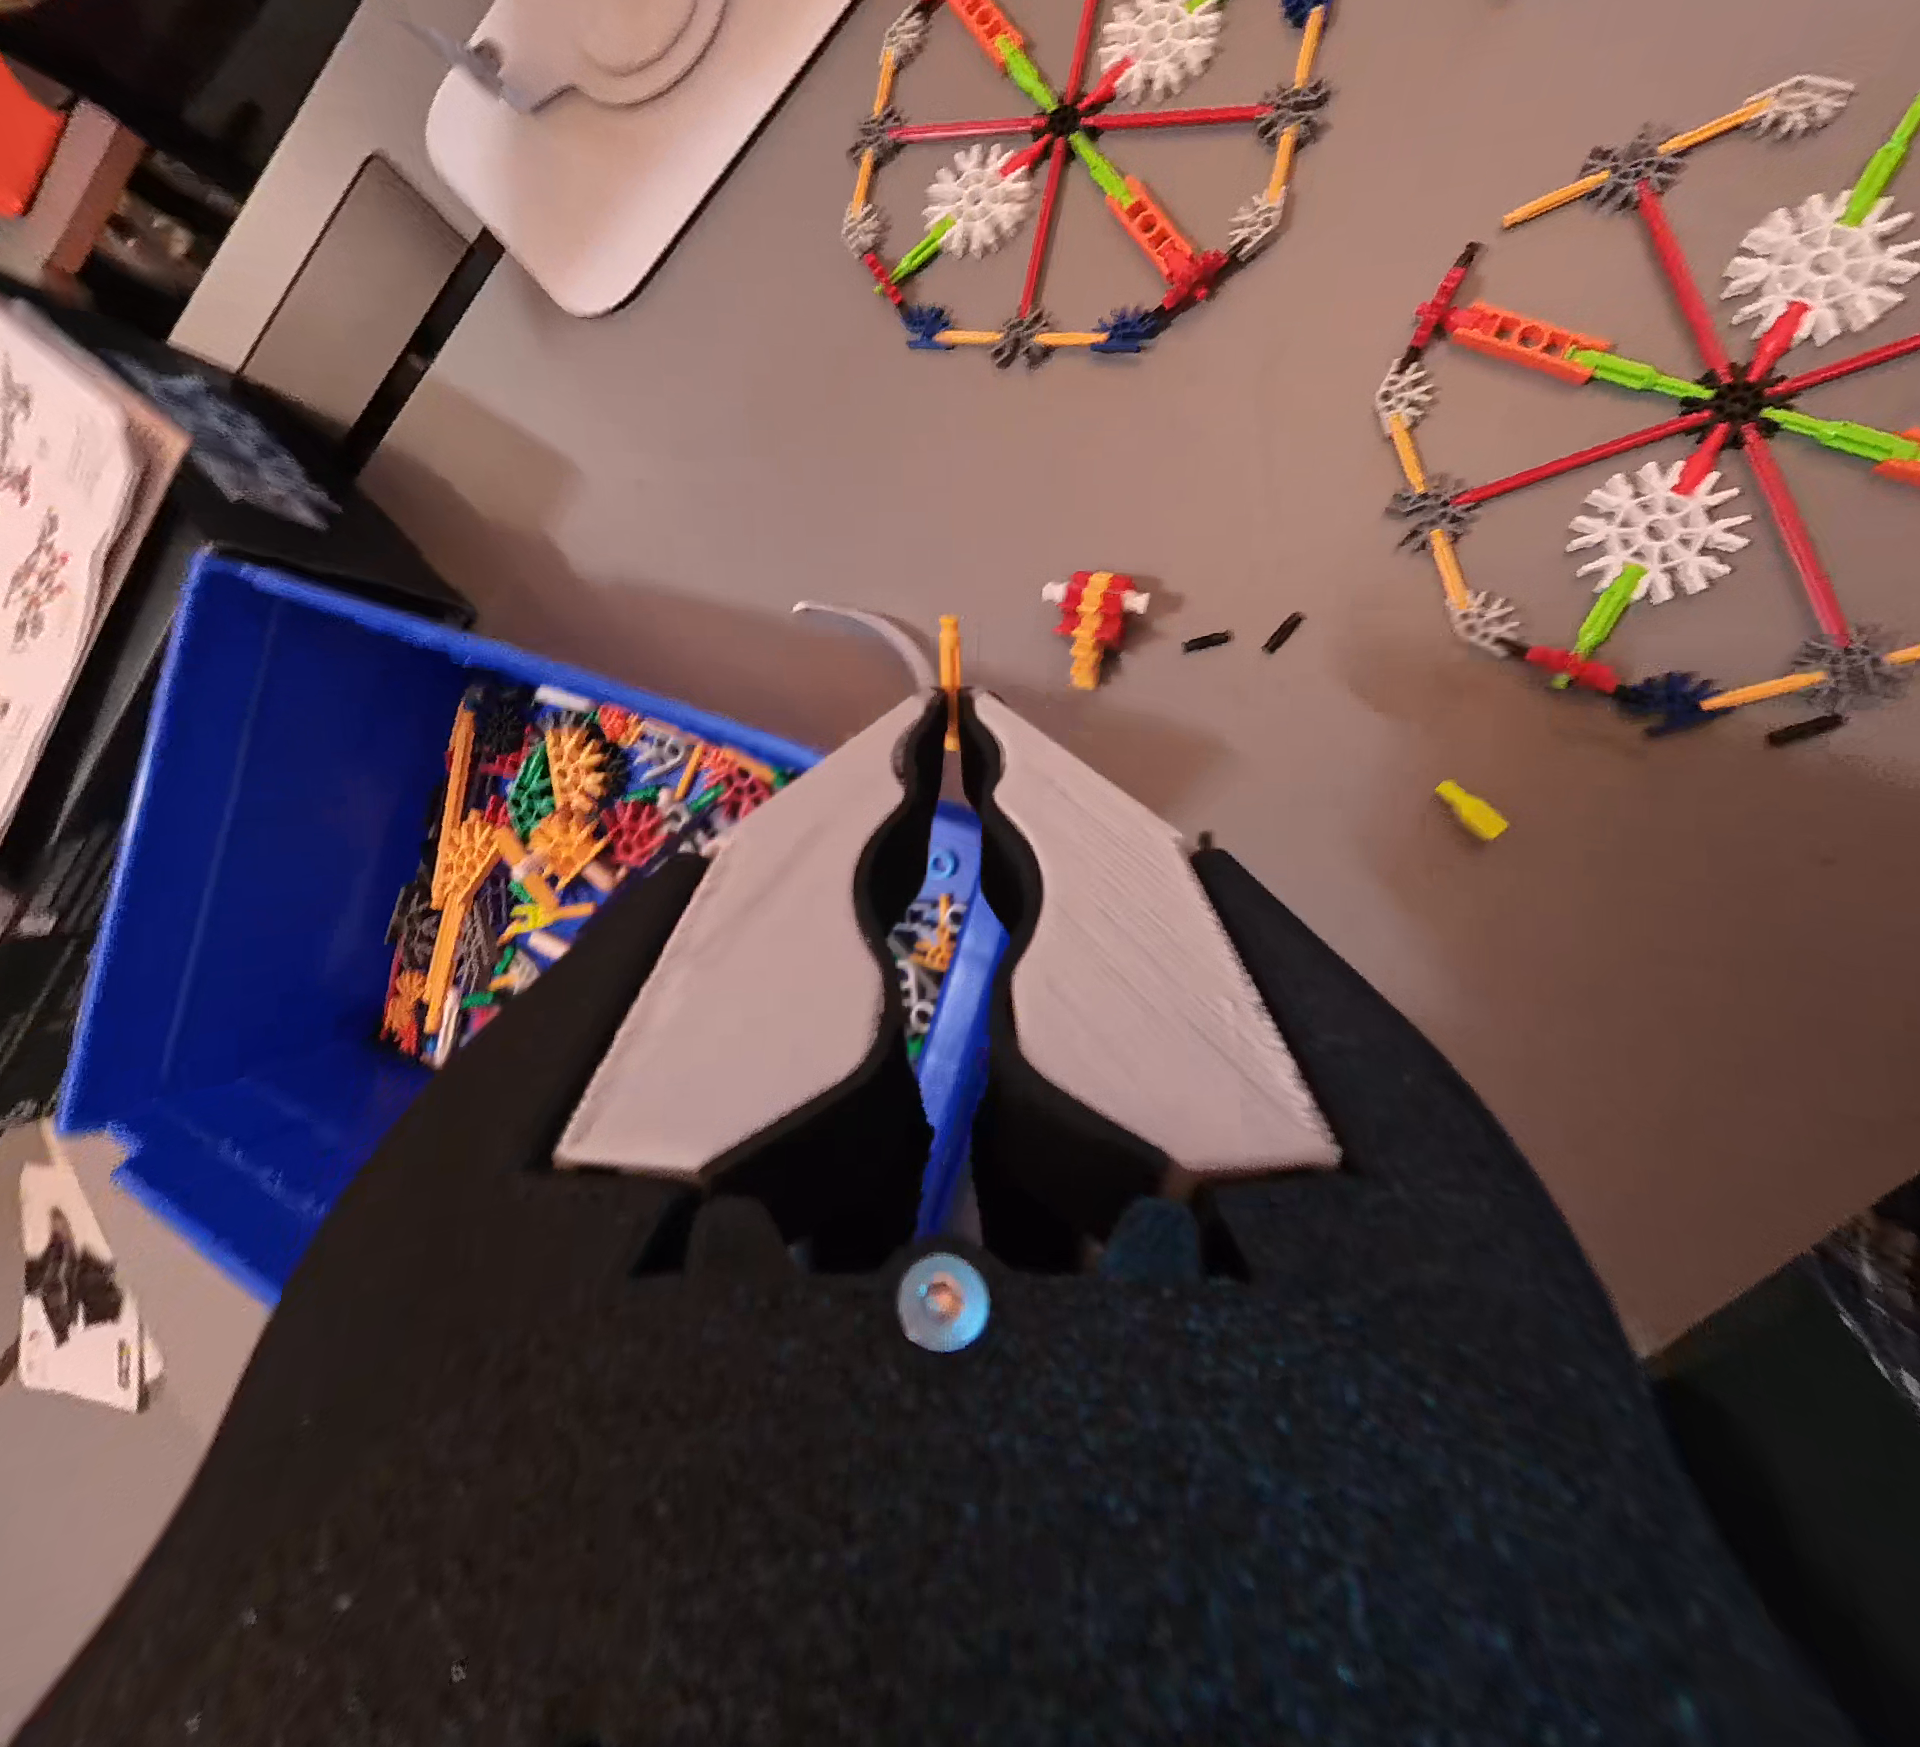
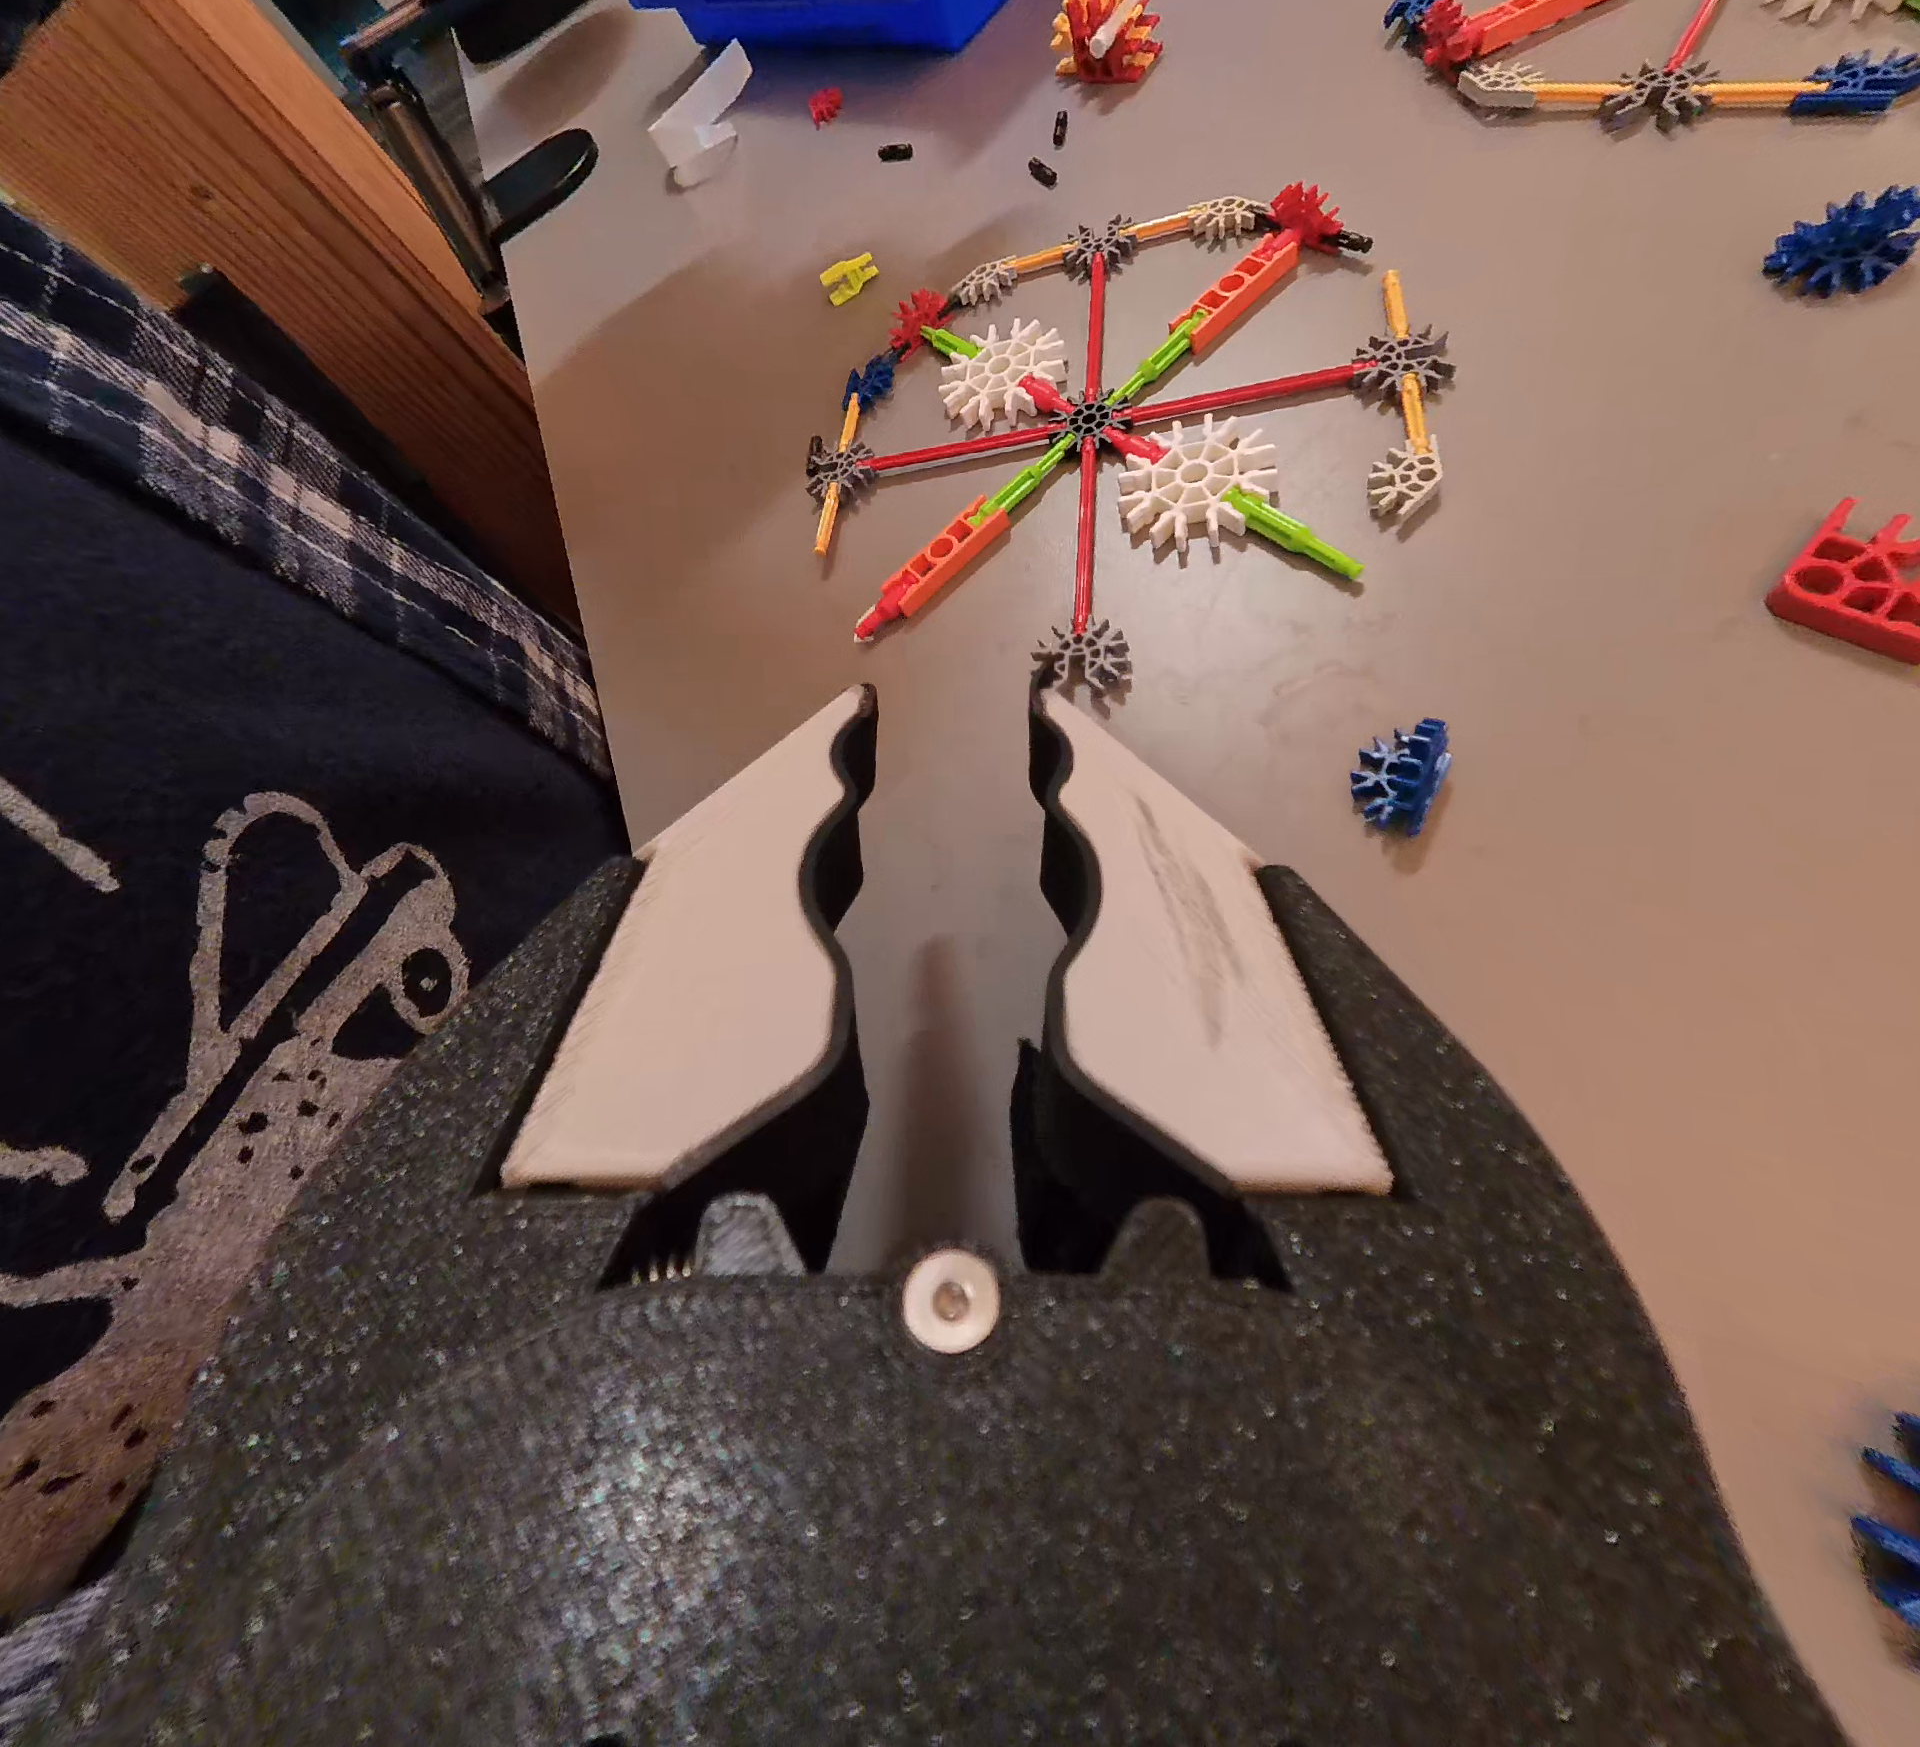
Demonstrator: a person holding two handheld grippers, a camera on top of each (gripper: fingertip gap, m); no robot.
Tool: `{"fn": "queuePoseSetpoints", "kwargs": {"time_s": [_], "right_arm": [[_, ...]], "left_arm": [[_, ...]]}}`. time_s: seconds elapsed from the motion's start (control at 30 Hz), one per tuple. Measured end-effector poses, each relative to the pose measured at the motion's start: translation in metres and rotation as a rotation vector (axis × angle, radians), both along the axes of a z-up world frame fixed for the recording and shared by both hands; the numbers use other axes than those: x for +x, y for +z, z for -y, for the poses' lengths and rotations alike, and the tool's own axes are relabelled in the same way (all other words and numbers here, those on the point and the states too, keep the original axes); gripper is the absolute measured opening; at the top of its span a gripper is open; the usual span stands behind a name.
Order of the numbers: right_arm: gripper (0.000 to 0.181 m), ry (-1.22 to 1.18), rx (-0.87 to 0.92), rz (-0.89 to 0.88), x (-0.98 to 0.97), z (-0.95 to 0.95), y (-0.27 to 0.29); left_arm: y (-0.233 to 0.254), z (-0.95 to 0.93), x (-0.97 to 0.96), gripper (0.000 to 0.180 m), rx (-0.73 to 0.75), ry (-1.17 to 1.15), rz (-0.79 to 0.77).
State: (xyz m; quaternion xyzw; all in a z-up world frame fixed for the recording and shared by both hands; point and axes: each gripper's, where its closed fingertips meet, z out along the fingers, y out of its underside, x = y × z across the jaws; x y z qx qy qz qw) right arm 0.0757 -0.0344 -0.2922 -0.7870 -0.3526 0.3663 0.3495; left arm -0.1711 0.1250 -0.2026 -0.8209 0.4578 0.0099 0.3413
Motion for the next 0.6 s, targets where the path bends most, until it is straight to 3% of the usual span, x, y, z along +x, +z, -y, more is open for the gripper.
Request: {"fn": "queuePoseSetpoints", "kwargs": {"time_s": [0.17,0.37,0.6], "right_arm": [[0.028,0.01,-0.008,0.004,0.003,0.001,-0.001],[0.028,0.038,-0.009,0.027,0.0,0.0,-0.005],[0.028,0.035,-0.016,0.025,0.002,-0.002,-0.005]], "left_arm": [[0.011,0.0,-0.035,0.0,0.007,0.082,0.034],[0.007,0.013,-0.009,0.0,0.015,-0.006,-0.001],[-0.002,0.03,0.042,0.0,-0.023,-0.119,0.071]]}}
